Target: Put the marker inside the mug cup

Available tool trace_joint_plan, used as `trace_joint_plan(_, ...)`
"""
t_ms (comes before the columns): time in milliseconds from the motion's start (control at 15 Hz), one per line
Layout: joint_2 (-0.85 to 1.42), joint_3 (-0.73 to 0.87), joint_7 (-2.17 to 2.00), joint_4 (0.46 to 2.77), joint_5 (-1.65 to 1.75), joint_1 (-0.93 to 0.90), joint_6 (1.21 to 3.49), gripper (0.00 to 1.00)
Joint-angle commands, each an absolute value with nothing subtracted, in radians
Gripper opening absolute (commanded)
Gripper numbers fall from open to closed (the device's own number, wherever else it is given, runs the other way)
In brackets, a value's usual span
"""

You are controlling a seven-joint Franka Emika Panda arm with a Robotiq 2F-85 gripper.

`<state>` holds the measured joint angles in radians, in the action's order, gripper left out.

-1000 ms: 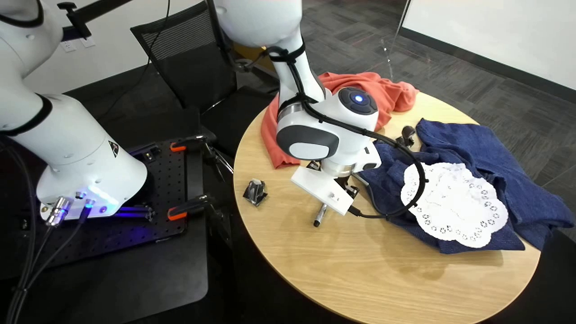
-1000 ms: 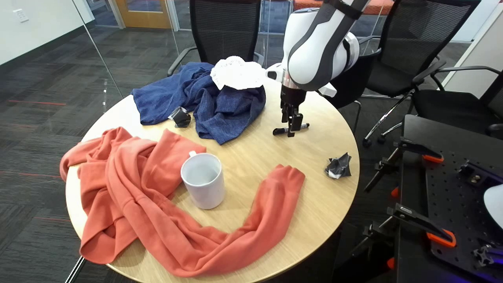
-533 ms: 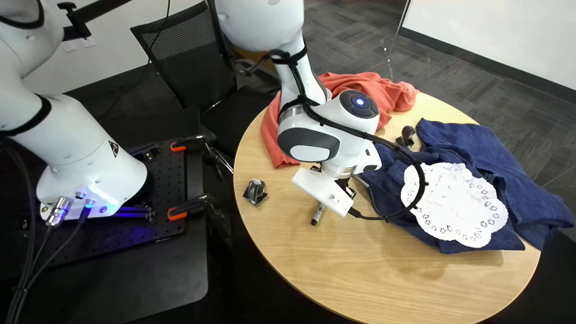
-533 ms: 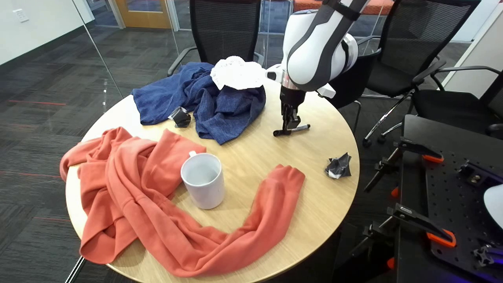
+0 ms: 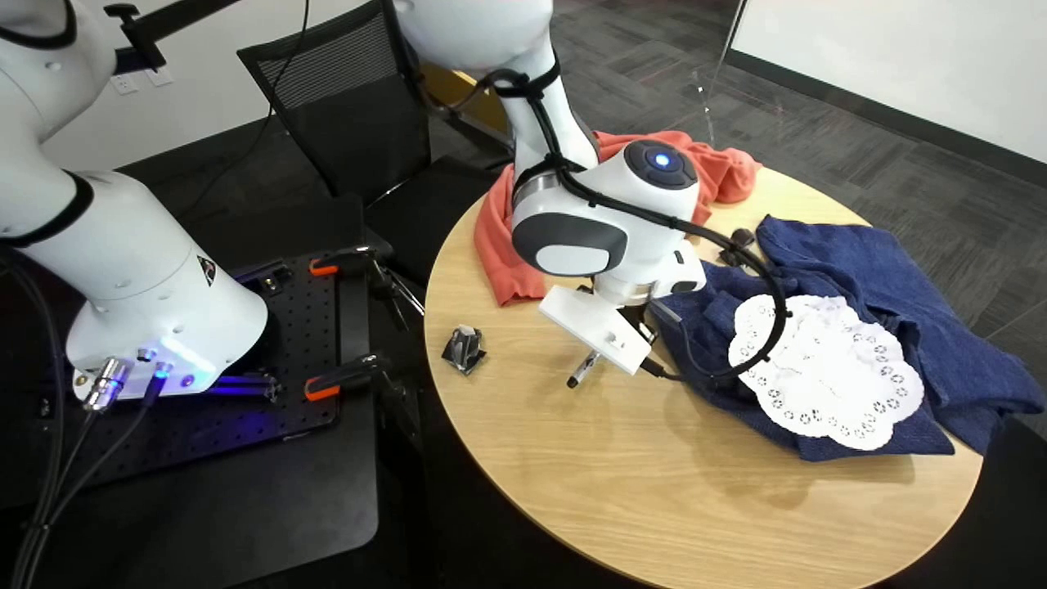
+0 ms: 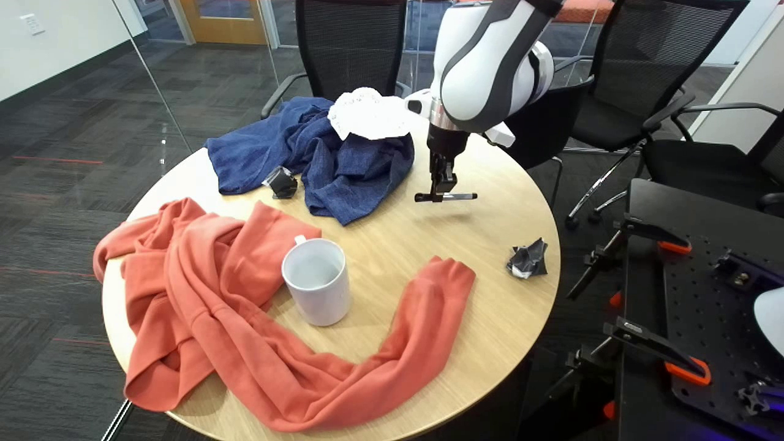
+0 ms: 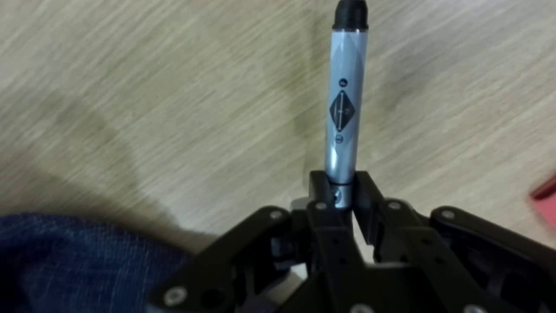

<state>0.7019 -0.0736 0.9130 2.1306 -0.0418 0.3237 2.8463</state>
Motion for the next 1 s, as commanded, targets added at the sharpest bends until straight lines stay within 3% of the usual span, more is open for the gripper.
trace_joint_plan(0,0.588,-0.143,0.885,2.161,-0.038,0.353,2.81,0.05)
trace_joint_plan(933,0.519,-0.436,1.205,2.026,-0.322,0.486,2.641,0.05)
